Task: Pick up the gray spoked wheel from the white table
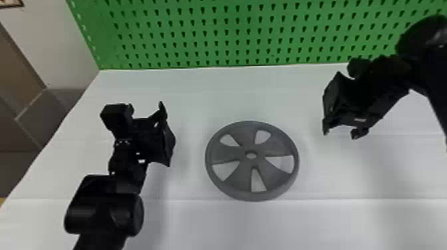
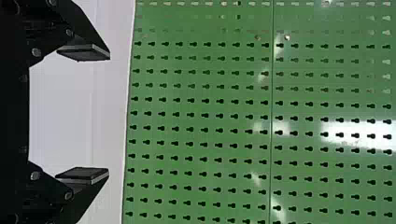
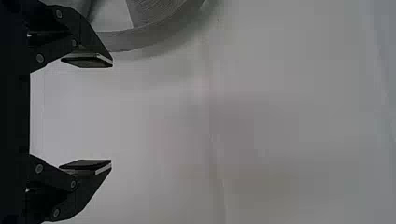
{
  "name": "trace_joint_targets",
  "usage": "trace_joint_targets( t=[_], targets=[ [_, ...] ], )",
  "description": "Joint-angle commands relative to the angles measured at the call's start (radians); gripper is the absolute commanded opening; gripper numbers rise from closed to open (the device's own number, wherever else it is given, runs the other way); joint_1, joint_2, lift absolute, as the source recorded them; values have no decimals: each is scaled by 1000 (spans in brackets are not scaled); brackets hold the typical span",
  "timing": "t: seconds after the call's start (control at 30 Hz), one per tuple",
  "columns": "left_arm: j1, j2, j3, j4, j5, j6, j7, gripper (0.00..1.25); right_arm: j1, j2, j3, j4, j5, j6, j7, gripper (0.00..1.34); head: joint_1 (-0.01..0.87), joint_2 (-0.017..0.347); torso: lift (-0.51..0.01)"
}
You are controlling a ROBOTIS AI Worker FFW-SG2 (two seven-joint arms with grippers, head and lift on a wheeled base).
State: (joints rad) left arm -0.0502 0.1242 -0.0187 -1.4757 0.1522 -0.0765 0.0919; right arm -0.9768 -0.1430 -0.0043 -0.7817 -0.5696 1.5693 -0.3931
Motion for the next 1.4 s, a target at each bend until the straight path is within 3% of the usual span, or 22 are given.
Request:
trace_joint_targets(
  t=[0.0,0.2,0.33,0.47,0.7,0.9,1.03,1.2,1.37],
  targets=[
    [0,2,-3,0,1,0,0,873,6,-4,32,-1,-3,3,-1,847,784,129,-64],
    [1,5,-4,0,1,0,0,873,-2,-15,141,10,-50,3,0,847,784,129,-64],
    [1,6,-7,0,1,0,0,873,-8,-27,153,48,-135,3,0,847,784,129,-64],
    [1,6,-7,0,0,0,2,873,-17,-32,159,99,-158,3,0,847,784,129,-64],
    [3,6,-7,0,-2,0,2,873,-28,-21,219,105,-164,3,-1,847,784,129,-64],
    [3,6,-9,0,-2,0,3,871,-49,-6,221,167,-233,2,-20,847,784,129,-64],
    [7,6,-7,0,-2,0,3,873,-56,10,198,202,-411,-64,-251,847,784,129,-64],
    [7,8,-7,0,-2,0,3,871,-59,19,168,274,-740,-147,-593,847,784,129,-64],
    [10,8,-6,0,-2,0,5,873,-65,25,205,283,-836,-179,-684,847,784,129,-64]
  ],
)
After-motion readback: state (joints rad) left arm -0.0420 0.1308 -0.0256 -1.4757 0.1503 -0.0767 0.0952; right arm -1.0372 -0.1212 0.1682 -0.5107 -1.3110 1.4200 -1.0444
